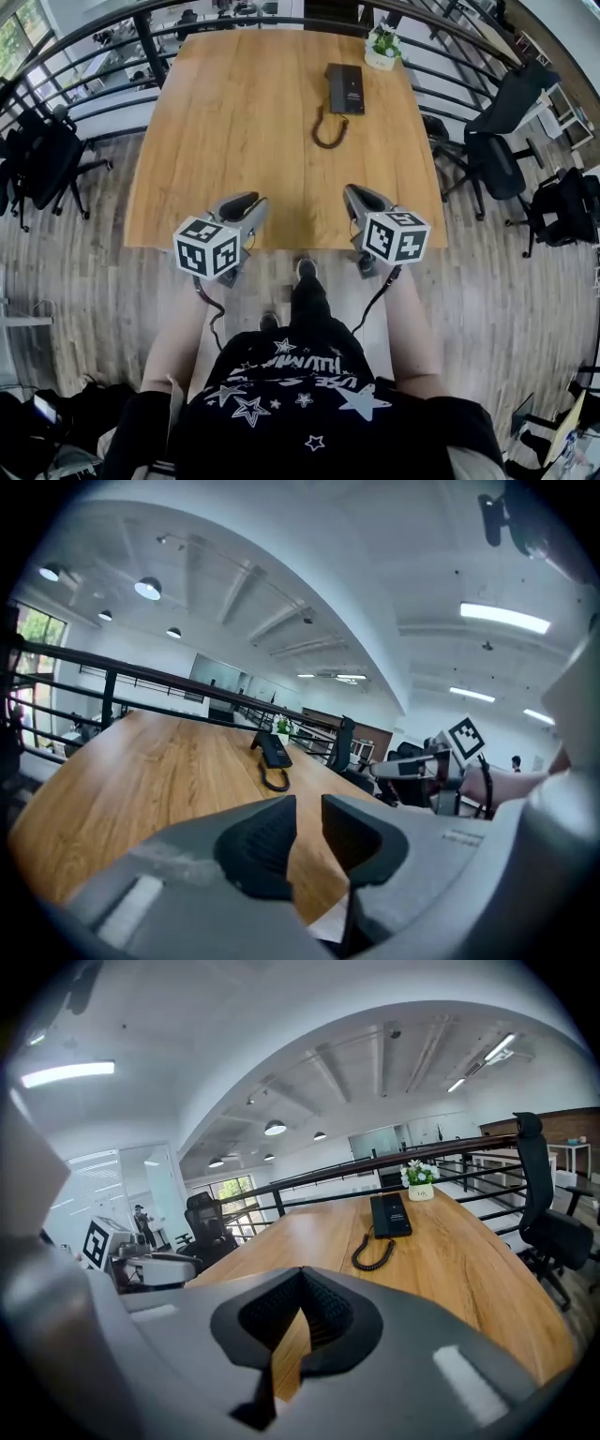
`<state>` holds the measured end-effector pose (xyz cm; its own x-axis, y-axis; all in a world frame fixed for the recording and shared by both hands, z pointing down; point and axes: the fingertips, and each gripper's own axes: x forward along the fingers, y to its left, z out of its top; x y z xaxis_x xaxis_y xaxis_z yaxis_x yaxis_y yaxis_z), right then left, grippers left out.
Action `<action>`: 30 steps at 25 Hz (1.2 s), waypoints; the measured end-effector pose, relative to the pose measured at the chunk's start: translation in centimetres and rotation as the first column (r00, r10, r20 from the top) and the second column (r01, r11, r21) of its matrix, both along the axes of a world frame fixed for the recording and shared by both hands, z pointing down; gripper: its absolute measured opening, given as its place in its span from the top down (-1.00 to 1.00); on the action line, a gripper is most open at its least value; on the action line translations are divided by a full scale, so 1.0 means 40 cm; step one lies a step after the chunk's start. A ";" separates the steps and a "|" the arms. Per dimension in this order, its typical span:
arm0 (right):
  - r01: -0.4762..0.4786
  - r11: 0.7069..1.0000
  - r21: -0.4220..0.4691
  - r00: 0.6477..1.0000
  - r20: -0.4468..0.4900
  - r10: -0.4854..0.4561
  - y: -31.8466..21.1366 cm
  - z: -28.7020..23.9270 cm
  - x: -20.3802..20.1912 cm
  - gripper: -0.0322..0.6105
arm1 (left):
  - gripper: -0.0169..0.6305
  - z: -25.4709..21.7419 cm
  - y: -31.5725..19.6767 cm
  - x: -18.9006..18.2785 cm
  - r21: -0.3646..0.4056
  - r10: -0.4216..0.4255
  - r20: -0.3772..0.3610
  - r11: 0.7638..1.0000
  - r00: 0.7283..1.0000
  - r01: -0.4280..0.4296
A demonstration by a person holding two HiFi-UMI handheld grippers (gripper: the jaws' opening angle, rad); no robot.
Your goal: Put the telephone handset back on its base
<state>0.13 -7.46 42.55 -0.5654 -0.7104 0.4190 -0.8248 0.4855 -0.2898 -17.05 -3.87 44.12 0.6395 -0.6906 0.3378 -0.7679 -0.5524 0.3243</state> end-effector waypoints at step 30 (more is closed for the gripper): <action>0.035 0.999 -0.018 0.999 0.018 -0.035 0.324 0.025 0.067 0.89 | 0.94 0.028 0.304 0.100 0.106 -0.146 0.282 0.987 0.948 0.121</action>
<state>2.79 5.51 43.55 -0.5972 -0.6825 0.4213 -0.8021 0.5082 -0.3138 -13.04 8.29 45.23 0.4236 -0.7978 0.4292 -0.8901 -0.4544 0.0338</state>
